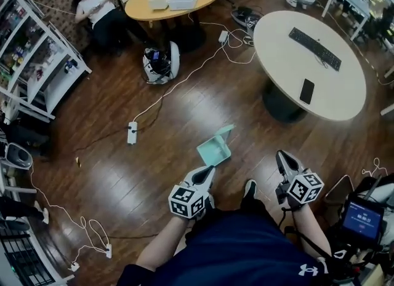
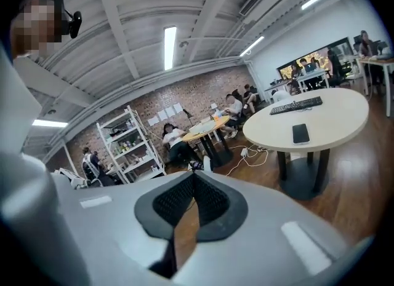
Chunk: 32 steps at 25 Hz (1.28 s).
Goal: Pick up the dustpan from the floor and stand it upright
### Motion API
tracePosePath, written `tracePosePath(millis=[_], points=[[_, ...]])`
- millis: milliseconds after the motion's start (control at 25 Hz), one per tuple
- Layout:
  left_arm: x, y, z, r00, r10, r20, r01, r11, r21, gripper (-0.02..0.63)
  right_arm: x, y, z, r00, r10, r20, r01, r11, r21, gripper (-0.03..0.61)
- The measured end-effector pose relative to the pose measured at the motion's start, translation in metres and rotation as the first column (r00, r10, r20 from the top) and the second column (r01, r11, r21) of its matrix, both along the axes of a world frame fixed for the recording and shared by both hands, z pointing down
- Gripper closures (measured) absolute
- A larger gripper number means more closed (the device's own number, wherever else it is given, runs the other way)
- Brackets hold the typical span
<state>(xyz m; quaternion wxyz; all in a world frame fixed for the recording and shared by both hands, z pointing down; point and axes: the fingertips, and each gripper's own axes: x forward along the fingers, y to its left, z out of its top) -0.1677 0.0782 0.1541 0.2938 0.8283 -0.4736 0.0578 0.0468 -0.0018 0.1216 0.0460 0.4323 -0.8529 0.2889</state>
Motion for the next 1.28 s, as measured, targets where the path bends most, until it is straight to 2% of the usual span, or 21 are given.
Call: tracePosePath(millis=[200, 360, 480, 600, 680, 800, 1000, 1280], points=[[-0.064, 0.026, 0.016, 1.0, 0.009, -0.001, -0.009, 0.999, -0.034, 0.609, -0.046, 0.016, -0.029, 0.998, 0.046, -0.041, -0.044, 0.998, 0.054, 0.568], [-0.081, 0.035, 0.013, 1.0, 0.016, 0.013, -0.016, 1.0, -0.024, 0.609, -0.079, 0.045, -0.032, 0.998, 0.014, -0.066, -0.009, 0.997, 0.072, 0.568], [-0.071, 0.022, -0.01, 1.0, 0.005, -0.001, -0.005, 0.999, 0.036, 0.609, -0.09, 0.067, -0.025, 0.993, -0.029, -0.113, 0.034, 0.998, 0.046, 0.568], [-0.043, 0.005, -0.044, 0.999, 0.0, -0.034, 0.003, 0.995, 0.103, 0.609, -0.082, 0.074, -0.034, 0.992, -0.018, -0.122, 0.025, 0.998, 0.062, 0.568], [-0.015, 0.001, -0.066, 0.998, 0.048, -0.03, -0.043, 0.988, 0.146, 0.609, -0.072, 0.074, -0.049, 0.994, 0.007, -0.111, 0.004, 0.994, 0.105, 0.568], [0.019, 0.007, -0.084, 0.992, 0.127, 0.018, -0.128, 0.973, 0.191, 0.609, -0.058, 0.079, -0.064, 0.994, 0.034, -0.103, -0.018, 0.988, 0.155, 0.568], [0.041, 0.025, -0.079, 0.988, 0.146, 0.044, -0.152, 0.972, 0.181, 0.609, -0.038, 0.085, -0.063, 0.994, 0.052, -0.098, -0.035, 0.985, 0.168, 0.568], [0.044, 0.037, -0.068, 0.992, 0.118, 0.038, -0.123, 0.982, 0.143, 0.609, -0.03, 0.099, -0.052, 0.994, 0.043, -0.103, -0.026, 0.987, 0.156, 0.568]])
